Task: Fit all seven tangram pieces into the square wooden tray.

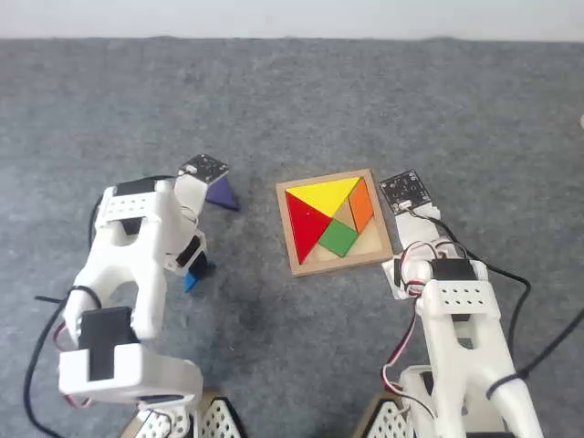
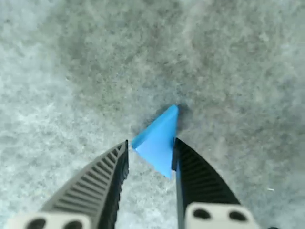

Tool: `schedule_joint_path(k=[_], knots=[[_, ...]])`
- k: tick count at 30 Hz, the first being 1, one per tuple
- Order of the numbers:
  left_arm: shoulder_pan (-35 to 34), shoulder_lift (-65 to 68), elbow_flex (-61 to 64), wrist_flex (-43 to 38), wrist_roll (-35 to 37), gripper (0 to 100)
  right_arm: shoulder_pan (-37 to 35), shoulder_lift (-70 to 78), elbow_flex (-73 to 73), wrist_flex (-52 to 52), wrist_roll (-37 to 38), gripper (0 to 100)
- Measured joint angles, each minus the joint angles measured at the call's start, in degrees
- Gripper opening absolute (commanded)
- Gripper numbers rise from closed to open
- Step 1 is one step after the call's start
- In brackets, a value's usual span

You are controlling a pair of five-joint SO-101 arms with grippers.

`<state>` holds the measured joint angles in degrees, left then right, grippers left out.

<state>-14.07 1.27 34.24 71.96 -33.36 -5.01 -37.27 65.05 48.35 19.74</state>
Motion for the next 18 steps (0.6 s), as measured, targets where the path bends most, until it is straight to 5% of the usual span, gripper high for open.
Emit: schedule_joint_path(k=[18], knots=[[0.0,7.12,-0.35,-1.41,0.26,19,0.0,0.0,0.0,0.0,0.0,0.8]])
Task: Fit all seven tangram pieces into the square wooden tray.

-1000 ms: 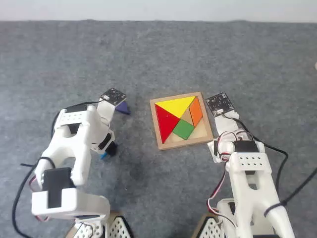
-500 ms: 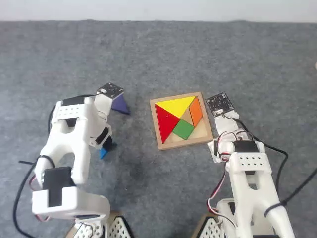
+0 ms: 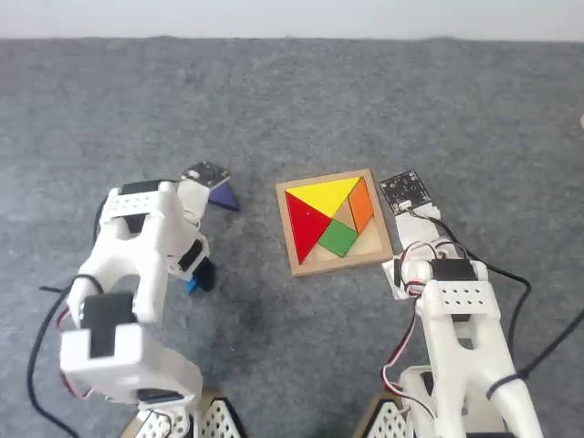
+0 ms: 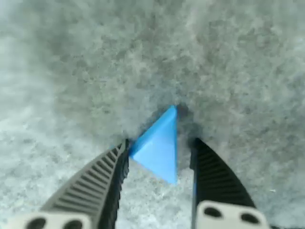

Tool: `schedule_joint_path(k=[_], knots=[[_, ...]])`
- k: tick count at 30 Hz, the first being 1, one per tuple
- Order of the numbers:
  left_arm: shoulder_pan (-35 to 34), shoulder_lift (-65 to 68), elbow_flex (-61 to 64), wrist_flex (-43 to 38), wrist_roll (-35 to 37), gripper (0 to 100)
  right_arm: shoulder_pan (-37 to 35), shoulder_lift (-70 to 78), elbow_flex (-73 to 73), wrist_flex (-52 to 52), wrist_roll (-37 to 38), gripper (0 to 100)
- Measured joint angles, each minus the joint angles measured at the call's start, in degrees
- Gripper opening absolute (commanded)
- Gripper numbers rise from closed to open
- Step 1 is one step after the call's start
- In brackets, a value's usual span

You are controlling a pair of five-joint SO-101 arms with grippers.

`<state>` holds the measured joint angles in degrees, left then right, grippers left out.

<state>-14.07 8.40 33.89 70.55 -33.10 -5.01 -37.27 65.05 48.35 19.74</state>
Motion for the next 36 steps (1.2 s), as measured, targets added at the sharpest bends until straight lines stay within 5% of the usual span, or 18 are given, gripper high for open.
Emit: schedule_joint_path(k=[11,36], knots=[[0.44,0.18,-0.18,-0.53,-0.18,6,0.0,0.0,0.0,0.0,0.0,0.8],[2.46,-4.48,1.85,-0.53,0.44,6,0.0,0.0,0.0,0.0,0.0,0.8]])
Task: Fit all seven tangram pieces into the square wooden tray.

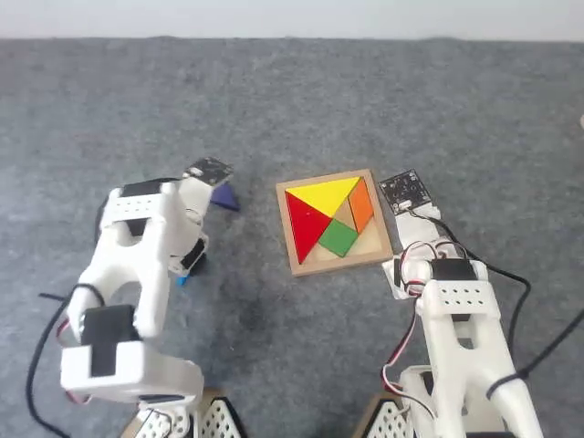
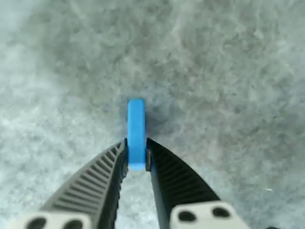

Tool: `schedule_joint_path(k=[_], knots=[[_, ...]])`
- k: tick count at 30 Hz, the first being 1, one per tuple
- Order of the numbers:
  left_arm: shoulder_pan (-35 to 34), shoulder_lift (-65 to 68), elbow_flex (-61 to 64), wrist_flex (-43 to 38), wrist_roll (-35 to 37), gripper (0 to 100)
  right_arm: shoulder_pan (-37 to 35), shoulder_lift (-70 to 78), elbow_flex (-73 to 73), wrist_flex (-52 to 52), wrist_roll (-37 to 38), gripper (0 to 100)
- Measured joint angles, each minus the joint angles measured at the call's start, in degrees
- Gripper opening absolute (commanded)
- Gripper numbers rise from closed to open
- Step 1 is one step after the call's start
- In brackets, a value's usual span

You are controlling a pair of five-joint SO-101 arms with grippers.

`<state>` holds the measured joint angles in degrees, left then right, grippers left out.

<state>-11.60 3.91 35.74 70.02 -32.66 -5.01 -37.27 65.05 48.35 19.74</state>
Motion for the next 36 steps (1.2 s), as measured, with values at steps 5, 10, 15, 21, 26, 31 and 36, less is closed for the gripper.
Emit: schedule_joint_path(k=[5,10,15,21,26,31,36], knots=[[2.99,2.99,-0.44,-1.58,2.2,2,0.0,0.0,0.0,0.0,0.0,0.8],[4.66,2.81,-4.22,1.93,2.81,2,0.0,0.0,0.0,0.0,0.0,0.8],[10.02,-3.25,-12.75,12.13,2.64,2,0.0,0.0,0.0,0.0,0.0,0.8],[23.38,-4.04,-22.59,17.49,0.88,1,10.29,-0.79,-0.79,0.97,-3.25,1.2],[34.55,1.85,-27.69,17.49,0.0,1,23.38,-0.88,-3.69,3.43,-3.43,1.3],[38.68,9.41,-29.45,14.33,-1.93,1,32.97,-0.88,-3.69,3.43,-2.81,1.3],[39.3,16.0,-29.54,11.43,-3.08,1,35.25,-0.88,-3.69,3.43,-2.81,1.3]])
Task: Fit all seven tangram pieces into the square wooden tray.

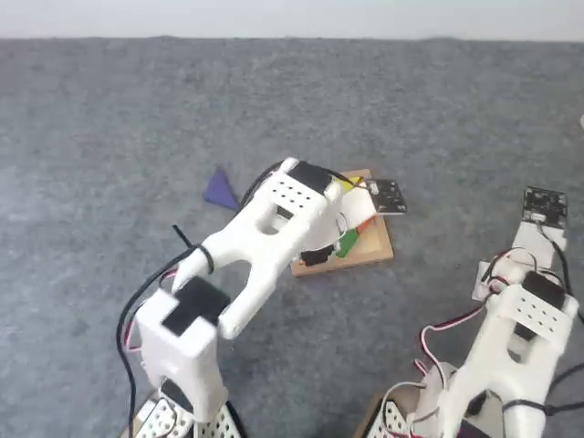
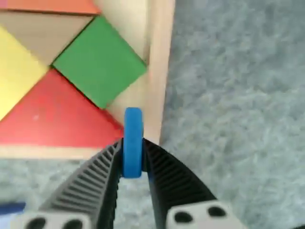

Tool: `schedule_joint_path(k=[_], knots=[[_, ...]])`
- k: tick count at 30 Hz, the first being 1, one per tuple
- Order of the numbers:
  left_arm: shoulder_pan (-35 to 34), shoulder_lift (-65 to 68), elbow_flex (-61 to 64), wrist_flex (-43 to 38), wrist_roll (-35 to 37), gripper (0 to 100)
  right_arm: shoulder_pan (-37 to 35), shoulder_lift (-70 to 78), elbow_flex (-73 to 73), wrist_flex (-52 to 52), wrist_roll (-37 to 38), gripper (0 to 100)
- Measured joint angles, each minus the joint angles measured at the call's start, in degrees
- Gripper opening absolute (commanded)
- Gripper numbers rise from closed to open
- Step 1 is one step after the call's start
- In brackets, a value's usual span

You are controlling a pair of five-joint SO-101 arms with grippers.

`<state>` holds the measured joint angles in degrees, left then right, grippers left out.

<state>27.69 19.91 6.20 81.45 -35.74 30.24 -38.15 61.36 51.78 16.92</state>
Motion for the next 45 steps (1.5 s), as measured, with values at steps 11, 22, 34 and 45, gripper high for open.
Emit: schedule_joint_path(k=[11,22,34,45], knots=[[3.6,1.93,-0.09,-3.43,-1.05,2,1.23,0.0,0.0,0.0,0.35,1.3],[2.55,1.93,-2.46,-3.96,-0.53,14,0.53,0.0,0.0,0.0,0.35,1.3],[2.2,1.93,-2.73,-3.96,-0.53,14,0.18,0.0,0.0,0.0,0.35,1.3],[-3.16,1.93,-9.58,-2.73,-0.53,14,0.18,0.0,0.0,0.0,0.35,1.3]])
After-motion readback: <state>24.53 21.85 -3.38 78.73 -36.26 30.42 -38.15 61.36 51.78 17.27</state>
